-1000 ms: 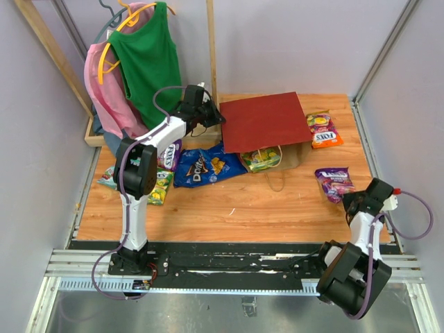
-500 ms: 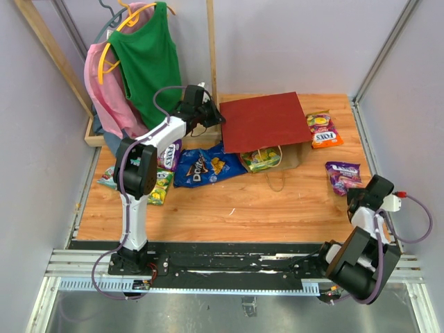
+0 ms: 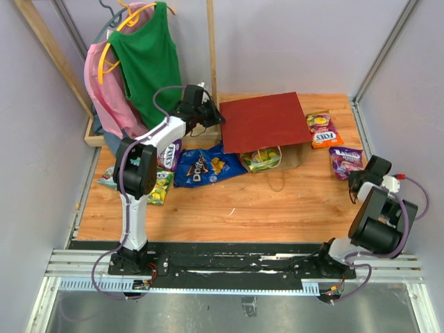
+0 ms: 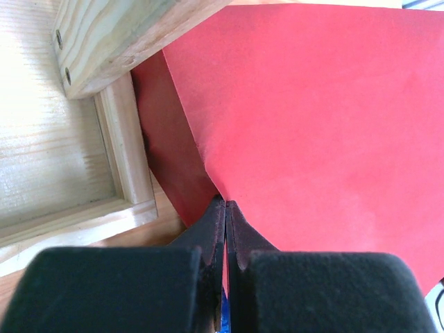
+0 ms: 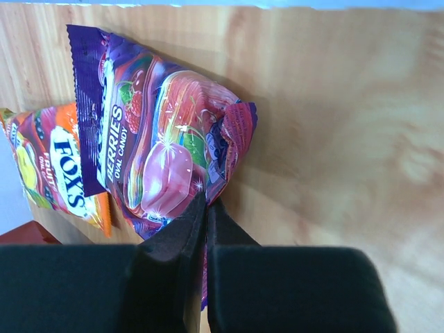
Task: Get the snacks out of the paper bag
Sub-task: Place the snack at the center of the board.
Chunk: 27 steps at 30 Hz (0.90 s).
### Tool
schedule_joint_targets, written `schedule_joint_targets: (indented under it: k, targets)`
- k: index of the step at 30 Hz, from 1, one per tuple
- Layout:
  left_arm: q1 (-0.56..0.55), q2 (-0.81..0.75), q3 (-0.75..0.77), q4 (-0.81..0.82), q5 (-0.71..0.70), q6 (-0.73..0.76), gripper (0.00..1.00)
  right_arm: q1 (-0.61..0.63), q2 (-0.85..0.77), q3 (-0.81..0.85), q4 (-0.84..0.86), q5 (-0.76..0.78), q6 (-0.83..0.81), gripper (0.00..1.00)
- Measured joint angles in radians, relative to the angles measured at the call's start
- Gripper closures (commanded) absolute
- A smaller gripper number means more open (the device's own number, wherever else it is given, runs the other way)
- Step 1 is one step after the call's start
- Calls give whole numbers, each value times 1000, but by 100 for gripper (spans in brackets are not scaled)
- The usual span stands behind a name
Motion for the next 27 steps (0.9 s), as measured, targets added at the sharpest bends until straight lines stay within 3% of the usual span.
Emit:
schedule_joint_targets:
  k: [10, 11, 12, 15, 17, 18, 23, 27]
  targets:
    - [2, 0, 0, 0, 3, 3, 100, 34, 288, 295, 16, -100, -86, 98]
    - [2, 0, 0, 0, 3, 3, 100, 42, 306, 325, 7, -116, -107, 93]
    - [2, 0, 0, 0, 3, 3, 100, 50, 320, 349, 1, -128, -127, 81]
    - [2, 0, 0, 0, 3, 3, 99, 76, 321, 374, -3, -162, -183, 30]
    - [2, 0, 0, 0, 3, 3, 99, 94, 303, 366, -4, -178, -206, 6]
    - [2, 0, 0, 0, 3, 3, 99, 104, 283, 355, -9, -184, -227, 0]
    - [2, 0, 0, 0, 3, 3, 99, 165, 88, 284, -89, -143, -277, 1]
    - [2, 0, 0, 0, 4, 3, 99, 265, -163, 212, -150, -10, -298, 2]
